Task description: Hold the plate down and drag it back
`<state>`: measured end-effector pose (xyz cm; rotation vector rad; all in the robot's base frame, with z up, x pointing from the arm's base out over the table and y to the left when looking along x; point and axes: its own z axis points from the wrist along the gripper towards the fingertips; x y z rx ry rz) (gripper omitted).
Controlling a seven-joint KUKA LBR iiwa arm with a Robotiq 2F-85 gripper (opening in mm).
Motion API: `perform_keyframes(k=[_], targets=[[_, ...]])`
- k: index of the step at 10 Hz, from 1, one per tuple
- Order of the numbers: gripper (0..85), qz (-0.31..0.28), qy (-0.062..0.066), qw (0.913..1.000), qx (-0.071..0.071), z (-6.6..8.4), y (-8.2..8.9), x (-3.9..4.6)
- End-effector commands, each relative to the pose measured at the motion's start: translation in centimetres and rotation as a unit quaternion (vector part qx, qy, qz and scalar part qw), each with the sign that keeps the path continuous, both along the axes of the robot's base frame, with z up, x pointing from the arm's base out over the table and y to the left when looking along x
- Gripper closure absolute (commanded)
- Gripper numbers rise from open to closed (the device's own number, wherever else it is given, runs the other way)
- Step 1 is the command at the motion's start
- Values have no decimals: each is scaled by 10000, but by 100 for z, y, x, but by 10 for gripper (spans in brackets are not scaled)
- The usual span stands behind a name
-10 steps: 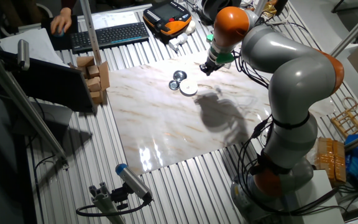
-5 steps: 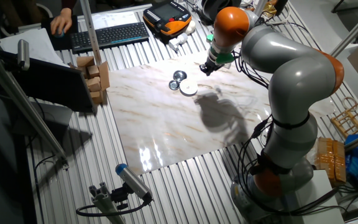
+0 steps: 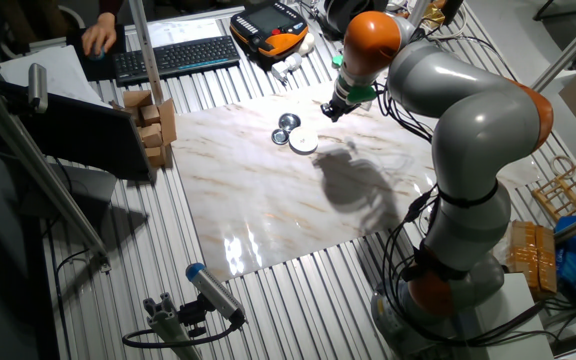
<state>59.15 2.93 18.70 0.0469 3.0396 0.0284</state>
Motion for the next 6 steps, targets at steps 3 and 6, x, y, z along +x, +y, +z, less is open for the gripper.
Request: perform_keyframes(k=[3, 6], targets=[[850, -1, -15, 10000, 0, -11, 1, 11], [850, -1, -22, 10000, 0, -16, 2, 13]])
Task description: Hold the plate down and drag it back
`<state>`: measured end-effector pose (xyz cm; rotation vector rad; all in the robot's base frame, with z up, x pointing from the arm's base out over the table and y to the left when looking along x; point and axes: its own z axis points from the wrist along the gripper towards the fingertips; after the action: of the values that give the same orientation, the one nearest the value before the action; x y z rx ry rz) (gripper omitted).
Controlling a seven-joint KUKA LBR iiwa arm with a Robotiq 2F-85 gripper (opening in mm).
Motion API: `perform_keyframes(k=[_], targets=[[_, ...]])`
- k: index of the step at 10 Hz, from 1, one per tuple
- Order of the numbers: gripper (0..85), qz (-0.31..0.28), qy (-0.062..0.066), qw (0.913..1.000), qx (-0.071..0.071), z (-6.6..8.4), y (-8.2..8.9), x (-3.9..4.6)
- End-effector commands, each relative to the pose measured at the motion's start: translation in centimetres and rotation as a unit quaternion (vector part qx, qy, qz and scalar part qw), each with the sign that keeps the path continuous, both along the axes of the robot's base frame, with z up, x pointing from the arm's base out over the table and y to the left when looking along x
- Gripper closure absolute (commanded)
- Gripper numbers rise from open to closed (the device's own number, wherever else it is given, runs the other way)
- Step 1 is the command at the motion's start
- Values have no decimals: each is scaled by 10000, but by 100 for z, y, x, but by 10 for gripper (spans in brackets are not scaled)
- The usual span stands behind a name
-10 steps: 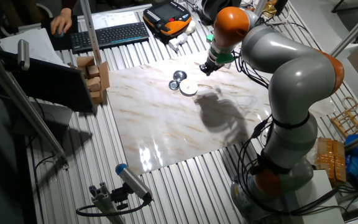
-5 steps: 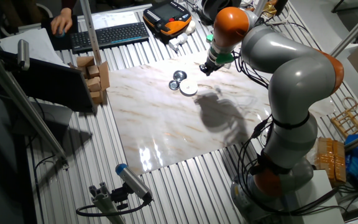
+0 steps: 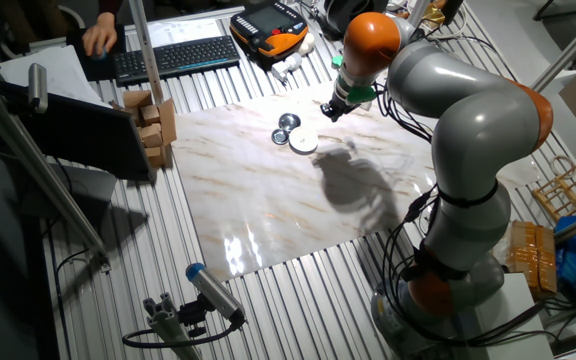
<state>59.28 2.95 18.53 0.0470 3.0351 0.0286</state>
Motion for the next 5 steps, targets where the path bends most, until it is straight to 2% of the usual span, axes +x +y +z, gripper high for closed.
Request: perform_keyframes(k=[1, 5], targets=[[850, 8, 0, 10000, -1, 1, 0, 0], [850, 8, -8, 10000, 7, -8, 2, 6]])
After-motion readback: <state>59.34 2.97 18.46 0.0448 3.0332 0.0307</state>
